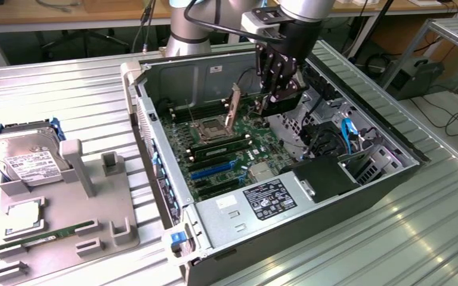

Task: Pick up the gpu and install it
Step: 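Insert the gpu into the slot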

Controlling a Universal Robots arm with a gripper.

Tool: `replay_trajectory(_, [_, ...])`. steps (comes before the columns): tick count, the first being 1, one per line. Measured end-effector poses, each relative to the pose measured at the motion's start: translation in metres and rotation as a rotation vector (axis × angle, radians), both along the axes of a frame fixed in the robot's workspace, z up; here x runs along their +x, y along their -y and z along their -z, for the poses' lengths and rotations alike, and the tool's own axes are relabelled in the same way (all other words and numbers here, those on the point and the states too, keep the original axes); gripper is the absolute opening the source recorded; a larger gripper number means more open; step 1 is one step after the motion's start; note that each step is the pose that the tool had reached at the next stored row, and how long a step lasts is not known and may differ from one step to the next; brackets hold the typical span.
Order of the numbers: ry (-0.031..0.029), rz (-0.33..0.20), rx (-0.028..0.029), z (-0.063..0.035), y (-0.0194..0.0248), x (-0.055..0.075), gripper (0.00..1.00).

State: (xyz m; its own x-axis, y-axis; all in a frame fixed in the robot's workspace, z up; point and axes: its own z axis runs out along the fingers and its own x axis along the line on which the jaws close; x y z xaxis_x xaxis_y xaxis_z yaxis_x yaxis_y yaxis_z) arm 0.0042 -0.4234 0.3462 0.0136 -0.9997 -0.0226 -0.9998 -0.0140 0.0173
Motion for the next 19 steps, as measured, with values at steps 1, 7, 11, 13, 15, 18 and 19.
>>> replay_trajectory(1, [0.0000,0.000,0.0000,0.0000,0.0000,0.0000,0.27])
replay_trajectory(7, [0.0001,0.000,0.0001,0.0002,0.0000,-0.0012,0.27])
replay_trajectory(11, [0.0000,0.000,0.0001,0.0003,0.0000,-0.0032,0.27])
replay_trajectory(13, [0.0001,0.000,0.0001,0.0003,0.0000,-0.0040,0.27])
replay_trajectory(15, [0.0001,0.000,0.0001,0.0004,0.0000,-0.0048,0.27])
replay_trajectory(18, [0.0000,0.000,0.0001,0.0005,0.0000,-0.0055,0.27])
replay_trajectory(19, [0.0001,0.000,0.0001,0.0005,0.0000,-0.0058,0.27])
